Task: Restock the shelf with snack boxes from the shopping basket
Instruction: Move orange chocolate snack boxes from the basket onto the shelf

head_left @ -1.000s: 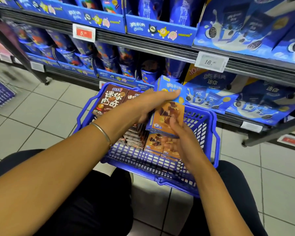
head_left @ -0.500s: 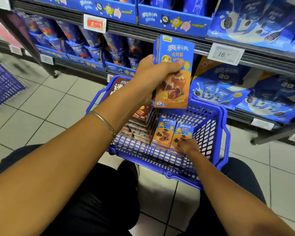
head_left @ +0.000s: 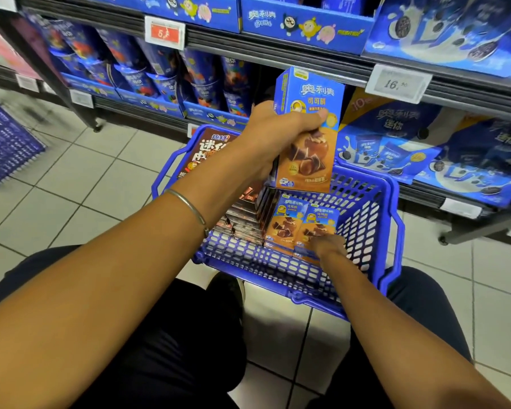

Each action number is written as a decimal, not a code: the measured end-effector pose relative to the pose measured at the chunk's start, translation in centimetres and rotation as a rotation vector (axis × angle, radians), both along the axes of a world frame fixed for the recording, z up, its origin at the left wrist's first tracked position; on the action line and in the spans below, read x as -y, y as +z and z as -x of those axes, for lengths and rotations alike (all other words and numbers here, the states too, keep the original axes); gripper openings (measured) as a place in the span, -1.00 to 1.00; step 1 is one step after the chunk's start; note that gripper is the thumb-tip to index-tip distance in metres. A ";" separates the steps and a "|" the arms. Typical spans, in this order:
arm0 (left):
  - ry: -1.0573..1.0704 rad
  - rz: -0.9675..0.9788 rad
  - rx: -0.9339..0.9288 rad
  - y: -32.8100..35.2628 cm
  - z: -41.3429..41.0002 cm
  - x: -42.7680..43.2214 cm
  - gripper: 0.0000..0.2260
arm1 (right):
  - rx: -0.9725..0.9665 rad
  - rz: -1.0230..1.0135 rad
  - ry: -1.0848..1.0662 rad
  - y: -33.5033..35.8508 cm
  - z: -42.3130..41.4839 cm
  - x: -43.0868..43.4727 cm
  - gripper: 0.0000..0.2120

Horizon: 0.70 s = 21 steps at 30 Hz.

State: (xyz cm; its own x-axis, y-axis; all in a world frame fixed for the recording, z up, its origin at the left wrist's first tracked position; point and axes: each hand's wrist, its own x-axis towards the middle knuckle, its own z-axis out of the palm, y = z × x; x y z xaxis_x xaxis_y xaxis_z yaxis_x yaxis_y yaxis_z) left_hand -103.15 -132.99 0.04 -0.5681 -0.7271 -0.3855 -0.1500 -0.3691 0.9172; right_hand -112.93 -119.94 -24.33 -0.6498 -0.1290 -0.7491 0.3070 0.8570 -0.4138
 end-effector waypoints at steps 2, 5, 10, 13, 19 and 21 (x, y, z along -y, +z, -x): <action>0.007 -0.003 0.000 0.0 0.0 -0.1 -0.74 | -0.047 0.080 -0.143 0.9 -0.4 0.0 -0.37; 0.040 -0.013 0.011 0.0 0.2 0.0 -0.55 | 0.020 0.343 -0.389 3.3 -0.5 -0.7 -0.67; 0.069 0.066 0.136 -0.2 0.4 1.0 -0.40 | 0.129 0.740 -0.496 8.7 -1.9 -3.5 -0.71; 0.092 0.080 0.181 -0.5 0.5 1.4 -0.35 | 0.148 0.984 -0.521 11.4 -2.8 -4.4 -0.70; 0.148 0.175 0.214 -1.9 0.0 1.5 -0.44 | 0.155 1.351 -0.530 15.6 -2.8 -3.4 -0.58; 0.134 0.171 0.209 -2.1 0.0 1.3 -0.45 | 0.145 1.387 -0.491 16.5 -2.8 -3.1 -0.57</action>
